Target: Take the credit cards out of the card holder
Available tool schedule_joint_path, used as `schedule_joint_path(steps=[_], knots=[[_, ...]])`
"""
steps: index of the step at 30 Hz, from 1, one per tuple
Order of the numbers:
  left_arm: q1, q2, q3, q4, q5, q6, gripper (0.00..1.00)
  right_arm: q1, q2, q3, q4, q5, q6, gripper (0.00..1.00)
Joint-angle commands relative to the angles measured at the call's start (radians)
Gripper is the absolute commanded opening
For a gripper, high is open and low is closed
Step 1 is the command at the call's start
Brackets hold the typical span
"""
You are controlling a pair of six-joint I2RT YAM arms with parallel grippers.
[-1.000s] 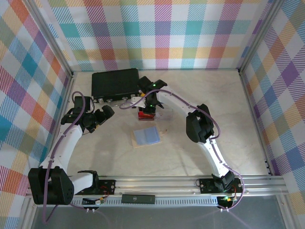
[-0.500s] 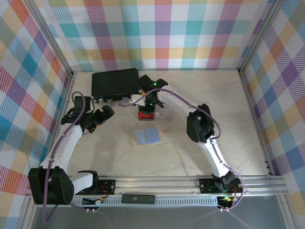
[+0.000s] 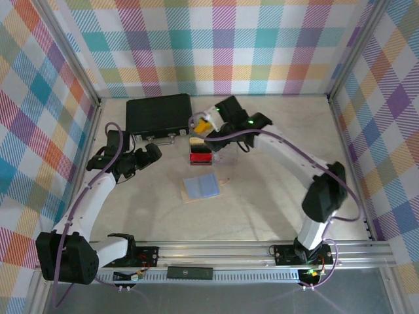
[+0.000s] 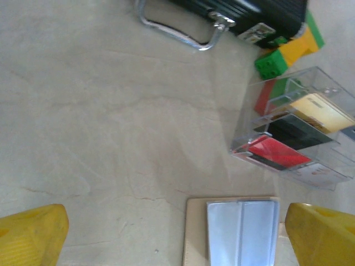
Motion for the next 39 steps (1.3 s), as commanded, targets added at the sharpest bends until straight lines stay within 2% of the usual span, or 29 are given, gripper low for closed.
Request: schedule_joint_path(steps=[1, 3, 5, 9, 16, 19, 22, 26, 31, 36, 39], knots=[[-0.042, -0.022, 0.052, 0.049, -0.087, 0.025, 1.00, -0.054, -0.158, -0.131, 0.123, 0.140, 0.230, 0.85], [-0.069, -0.027, 0.058, 0.089, -0.131, 0.031, 1.00, -0.085, -0.262, -0.236, 0.163, 0.206, 0.288, 0.95], [-0.081, -0.035, 0.053, 0.133, -0.172, 0.036, 1.00, -0.110, -0.341, -0.315, 0.183, 0.251, 0.324, 1.00], [-0.084, -0.071, 0.001, 0.244, -0.317, 0.048, 1.00, -0.181, -0.488, -0.483, 0.206, 0.384, 0.424, 0.99], [-0.084, -0.124, -0.151, 0.457, -0.617, 0.116, 1.00, -0.330, -0.697, -0.801, 0.345, 0.457, 0.558, 0.99], [-0.083, -0.120, -0.208, 0.514, -0.748, 0.138, 1.00, -0.376, -0.741, -0.927, 0.462, 0.493, 0.542, 0.99], [-0.081, -0.107, -0.263, 0.574, -0.825, 0.151, 1.00, -0.434, -0.742, -1.004, 0.531, 0.500, 0.546, 0.99], [-0.081, -0.077, -0.356, 0.735, -0.849, 0.226, 1.00, -0.493, -0.697, -1.099, 0.682, 0.450, 0.480, 0.99], [-0.077, -0.005, -0.447, 0.943, -0.800, 0.363, 0.99, -0.527, -0.608, -1.177, 0.895, 0.339, 0.388, 0.99], [-0.068, 0.115, -0.597, 1.364, -0.693, 0.495, 0.99, -0.544, -0.551, -1.262, 1.174, 0.207, 0.306, 0.99], [-0.061, 0.151, -0.623, 1.455, -0.584, 0.506, 1.00, -0.552, -0.505, -1.283, 1.271, 0.153, 0.272, 0.99]])
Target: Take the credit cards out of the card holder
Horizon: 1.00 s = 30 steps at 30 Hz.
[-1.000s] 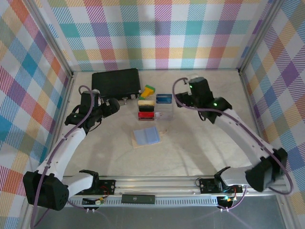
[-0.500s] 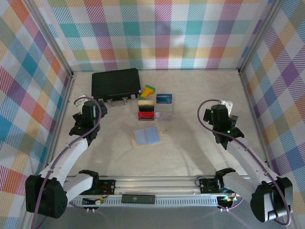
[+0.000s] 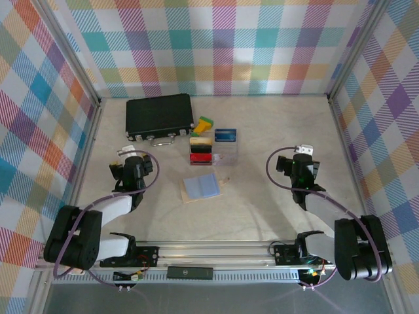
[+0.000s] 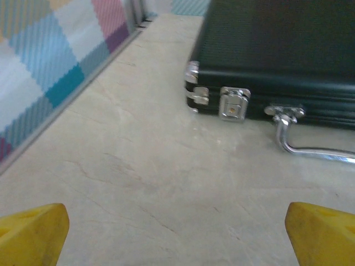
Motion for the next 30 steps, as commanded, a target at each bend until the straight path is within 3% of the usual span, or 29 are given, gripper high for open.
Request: schedule_joint_path(steps=[1, 9, 14, 20, 30], knots=[[0.013, 0.010, -0.012, 0.232, 0.137, 0.078, 1.00, -0.015, 0.042, -0.020, 0.246, -0.104, -0.066, 0.99], [0.048, 0.026, -0.027, 0.248, 0.343, 0.109, 1.00, -0.020, 0.155, -0.026, 0.394, -0.198, -0.130, 0.99], [0.055, 0.095, 0.007, 0.235, 0.376, 0.112, 1.00, -0.020, 0.202, -0.036, 0.468, -0.219, -0.157, 0.99], [0.114, 0.203, 0.015, 0.308, 0.490, 0.084, 1.00, -0.028, 0.295, -0.035, 0.565, -0.235, -0.166, 0.99], [0.117, 0.298, 0.067, 0.285, 0.460, 0.077, 1.00, -0.061, 0.353, -0.005, 0.542, -0.247, -0.121, 0.99]])
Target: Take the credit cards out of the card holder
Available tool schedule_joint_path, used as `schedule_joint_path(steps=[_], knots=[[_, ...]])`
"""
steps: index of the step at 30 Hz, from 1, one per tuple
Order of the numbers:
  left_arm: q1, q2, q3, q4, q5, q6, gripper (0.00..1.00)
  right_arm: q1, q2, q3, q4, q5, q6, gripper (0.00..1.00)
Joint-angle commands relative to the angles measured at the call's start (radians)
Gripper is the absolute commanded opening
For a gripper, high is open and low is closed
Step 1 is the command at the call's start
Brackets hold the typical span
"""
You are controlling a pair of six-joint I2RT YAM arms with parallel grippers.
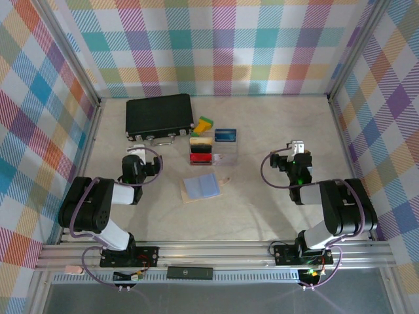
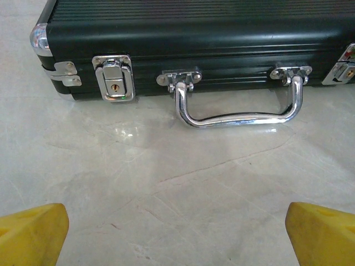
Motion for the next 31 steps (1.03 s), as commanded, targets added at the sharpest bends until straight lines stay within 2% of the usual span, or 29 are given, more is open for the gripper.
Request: schedule_joint_path(steps=[1, 5, 21, 24, 29, 31], knots=[[0.009, 0.006, 0.042, 0.002, -0.003, -0.013, 1.00, -0.011, 0.014, 0.023, 0.027, -0.003, 0.028, 0.99], [0.006, 0.009, 0.042, 0.007, -0.005, -0.014, 1.00, -0.041, 0.010, 0.052, -0.036, 0.014, 0.076, 0.99], [0.007, 0.010, 0.044, 0.002, 0.001, -0.012, 1.00, -0.043, 0.011, 0.052, -0.034, 0.011, 0.077, 0.99], [0.015, 0.010, 0.050, -0.008, 0.055, -0.005, 1.00, -0.043, 0.011, 0.053, -0.034, 0.010, 0.076, 0.99], [0.016, 0.010, 0.049, -0.005, 0.053, -0.007, 1.00, -0.043, 0.011, 0.050, -0.032, 0.012, 0.075, 0.99], [0.016, 0.010, 0.049, -0.005, 0.054, -0.008, 1.00, -0.043, 0.006, 0.029, 0.007, -0.038, 0.053, 0.99]])
